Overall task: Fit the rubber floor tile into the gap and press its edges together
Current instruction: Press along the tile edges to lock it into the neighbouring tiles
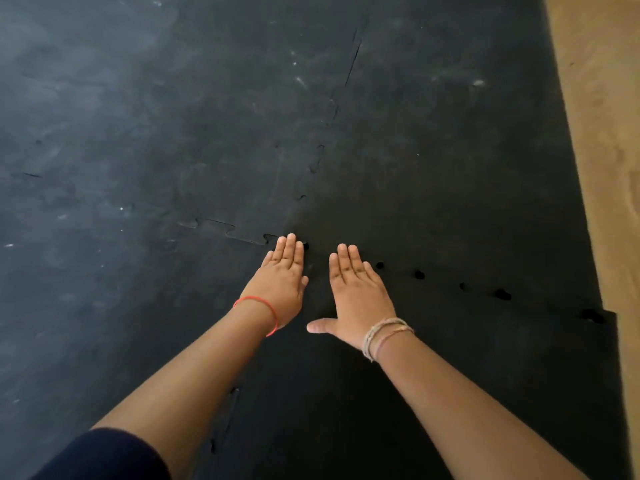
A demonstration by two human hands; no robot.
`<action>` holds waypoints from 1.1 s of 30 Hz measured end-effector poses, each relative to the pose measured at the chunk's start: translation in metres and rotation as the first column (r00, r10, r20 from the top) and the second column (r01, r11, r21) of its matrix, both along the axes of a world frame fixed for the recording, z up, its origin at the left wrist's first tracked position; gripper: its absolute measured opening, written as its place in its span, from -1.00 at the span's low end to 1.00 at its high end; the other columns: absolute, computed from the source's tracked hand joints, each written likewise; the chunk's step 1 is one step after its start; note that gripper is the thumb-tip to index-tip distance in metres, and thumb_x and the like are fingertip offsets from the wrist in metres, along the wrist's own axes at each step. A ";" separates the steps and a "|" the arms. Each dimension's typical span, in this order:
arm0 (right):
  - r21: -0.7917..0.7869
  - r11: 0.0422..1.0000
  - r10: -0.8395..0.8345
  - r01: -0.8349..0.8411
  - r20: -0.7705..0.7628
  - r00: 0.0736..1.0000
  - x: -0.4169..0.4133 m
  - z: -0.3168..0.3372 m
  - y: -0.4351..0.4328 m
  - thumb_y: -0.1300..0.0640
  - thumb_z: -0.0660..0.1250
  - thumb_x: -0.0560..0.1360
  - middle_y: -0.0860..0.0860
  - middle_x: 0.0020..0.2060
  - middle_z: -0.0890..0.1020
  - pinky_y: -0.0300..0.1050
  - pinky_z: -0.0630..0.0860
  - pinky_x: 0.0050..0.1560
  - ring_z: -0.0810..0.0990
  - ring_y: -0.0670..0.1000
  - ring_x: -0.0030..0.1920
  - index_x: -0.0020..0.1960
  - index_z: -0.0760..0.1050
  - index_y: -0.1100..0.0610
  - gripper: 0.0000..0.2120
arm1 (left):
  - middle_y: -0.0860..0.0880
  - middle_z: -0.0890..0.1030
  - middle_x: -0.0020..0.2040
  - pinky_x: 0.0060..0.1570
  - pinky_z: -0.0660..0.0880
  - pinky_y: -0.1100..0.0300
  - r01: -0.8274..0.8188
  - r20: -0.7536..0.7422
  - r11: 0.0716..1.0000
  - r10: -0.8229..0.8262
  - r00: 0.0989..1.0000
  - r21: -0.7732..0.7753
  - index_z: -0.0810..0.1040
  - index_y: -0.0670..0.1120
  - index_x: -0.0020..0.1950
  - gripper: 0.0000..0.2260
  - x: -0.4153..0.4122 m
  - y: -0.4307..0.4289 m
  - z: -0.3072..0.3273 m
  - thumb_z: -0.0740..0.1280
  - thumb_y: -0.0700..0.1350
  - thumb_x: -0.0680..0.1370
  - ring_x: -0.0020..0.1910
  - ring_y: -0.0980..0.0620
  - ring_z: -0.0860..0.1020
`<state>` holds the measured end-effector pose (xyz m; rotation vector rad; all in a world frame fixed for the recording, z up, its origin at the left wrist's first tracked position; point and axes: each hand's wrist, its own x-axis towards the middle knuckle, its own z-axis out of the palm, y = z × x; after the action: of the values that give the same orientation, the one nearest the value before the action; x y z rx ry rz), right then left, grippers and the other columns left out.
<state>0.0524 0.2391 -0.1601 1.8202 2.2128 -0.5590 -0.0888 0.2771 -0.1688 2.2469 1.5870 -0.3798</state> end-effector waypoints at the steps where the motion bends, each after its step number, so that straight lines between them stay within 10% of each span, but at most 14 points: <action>1: -0.027 1.000 -0.002 0.002 -0.017 1.000 -0.001 0.003 0.005 -0.38 0.29 0.29 0.12 0.51 -0.24 -0.01 -0.22 0.45 -0.28 0.09 0.49 0.48 -0.29 0.20 0.14 | -0.15 -0.24 0.52 0.45 -0.20 0.10 -0.002 -0.014 1.000 0.002 1.000 -0.013 -0.25 -0.19 0.46 -0.50 0.001 0.001 0.002 -0.07 -0.07 0.63 0.49 -0.06 -0.25; 13: 0.018 0.972 -0.233 0.234 -0.044 0.971 -0.005 0.005 0.012 -0.33 0.52 0.01 0.11 0.53 -0.14 0.06 -0.18 0.46 -0.23 0.15 0.50 0.49 -0.31 0.08 0.39 | -0.17 -0.27 0.51 0.46 -0.09 0.04 -0.062 -0.119 0.998 0.059 0.991 -0.021 -0.28 -0.23 0.45 -0.39 0.013 0.000 0.008 0.04 -0.03 0.61 0.49 -0.09 -0.24; 22: 0.111 0.980 -0.150 0.168 -0.152 0.977 0.010 0.004 0.007 -0.34 0.47 0.13 0.09 0.50 0.12 -0.02 -0.09 0.47 0.05 0.07 0.49 0.49 -0.04 0.16 0.18 | 0.00 -0.23 0.52 0.41 -0.29 0.16 -0.267 0.172 0.939 0.232 0.957 0.216 -0.24 -0.09 0.48 -0.45 -0.008 -0.111 -0.031 -0.12 0.12 0.59 0.41 0.10 -0.35; 33: 0.061 0.998 0.004 0.006 -0.157 0.988 0.022 -0.014 -0.002 -0.50 0.27 0.14 0.10 0.50 -0.25 -0.03 -0.25 0.43 -0.31 0.07 0.48 0.48 -0.27 0.19 0.27 | -0.16 -0.20 0.52 0.46 -0.17 0.07 -0.187 0.151 0.982 0.182 0.972 0.019 -0.18 -0.21 0.47 -0.51 0.010 -0.021 -0.004 -0.09 -0.03 0.63 0.50 -0.06 -0.23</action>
<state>0.0743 0.2372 -0.1739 1.8668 2.3553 -0.6630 -0.0791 0.2562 -0.1730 2.0748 1.7154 -0.1327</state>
